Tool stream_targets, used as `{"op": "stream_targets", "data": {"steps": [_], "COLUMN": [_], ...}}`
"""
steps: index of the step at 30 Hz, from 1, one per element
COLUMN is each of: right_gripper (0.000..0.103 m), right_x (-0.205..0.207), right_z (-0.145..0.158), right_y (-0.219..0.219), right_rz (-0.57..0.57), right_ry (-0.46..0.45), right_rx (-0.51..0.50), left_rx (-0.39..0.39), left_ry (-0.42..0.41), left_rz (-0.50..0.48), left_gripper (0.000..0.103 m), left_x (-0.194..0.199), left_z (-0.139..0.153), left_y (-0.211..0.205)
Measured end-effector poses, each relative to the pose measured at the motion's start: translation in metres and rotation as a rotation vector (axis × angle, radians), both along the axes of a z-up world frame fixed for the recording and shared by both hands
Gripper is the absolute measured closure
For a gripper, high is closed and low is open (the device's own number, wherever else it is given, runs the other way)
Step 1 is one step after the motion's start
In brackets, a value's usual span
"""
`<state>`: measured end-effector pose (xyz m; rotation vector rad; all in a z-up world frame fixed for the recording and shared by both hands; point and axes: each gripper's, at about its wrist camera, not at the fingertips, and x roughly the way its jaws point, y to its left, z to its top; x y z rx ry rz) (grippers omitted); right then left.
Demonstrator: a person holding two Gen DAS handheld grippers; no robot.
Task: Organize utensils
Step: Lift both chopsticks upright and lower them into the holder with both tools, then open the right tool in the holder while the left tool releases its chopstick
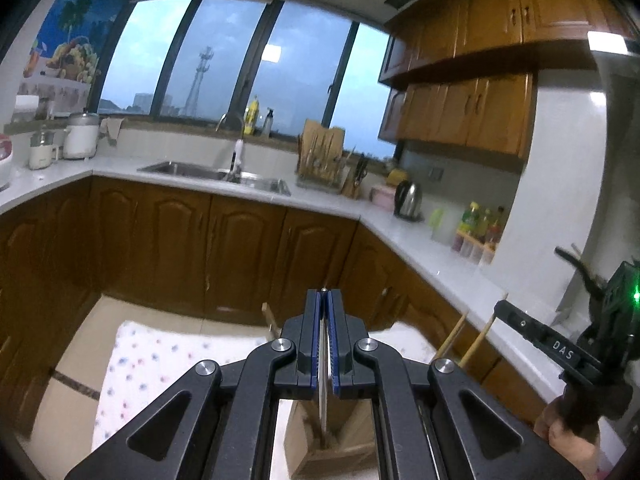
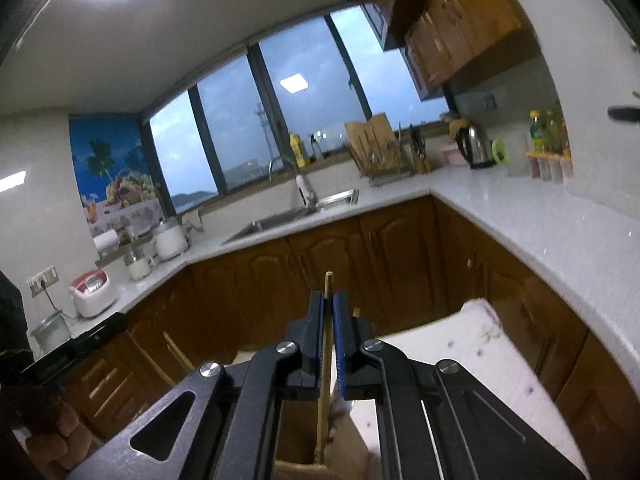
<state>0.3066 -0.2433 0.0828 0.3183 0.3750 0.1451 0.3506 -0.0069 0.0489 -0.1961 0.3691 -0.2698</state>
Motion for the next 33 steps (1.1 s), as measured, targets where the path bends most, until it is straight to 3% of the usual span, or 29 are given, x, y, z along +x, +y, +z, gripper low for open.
{"op": "stream_targets", "data": {"steps": [7,19,33], "right_gripper": [0.098,0.098,0.098], "right_x": [0.000,0.002,-0.004], "right_z": [-0.022,-0.024,-0.027], "right_y": [0.003,-0.002,0.001], "right_rz": [0.013,0.003,0.006], "right_ry": [0.058,0.072,0.076], "right_rx": [0.006,0.012,0.017], "left_rx": [0.016,0.021,0.011], "left_ry": [0.065,0.062,0.069], "left_rz": [-0.001,-0.002,-0.012], "left_gripper": [0.101,0.100,0.100], "left_x": [0.016,0.014,-0.001], "left_z": [-0.004,0.004,-0.006], "left_y": [-0.005,-0.004,0.006]}}
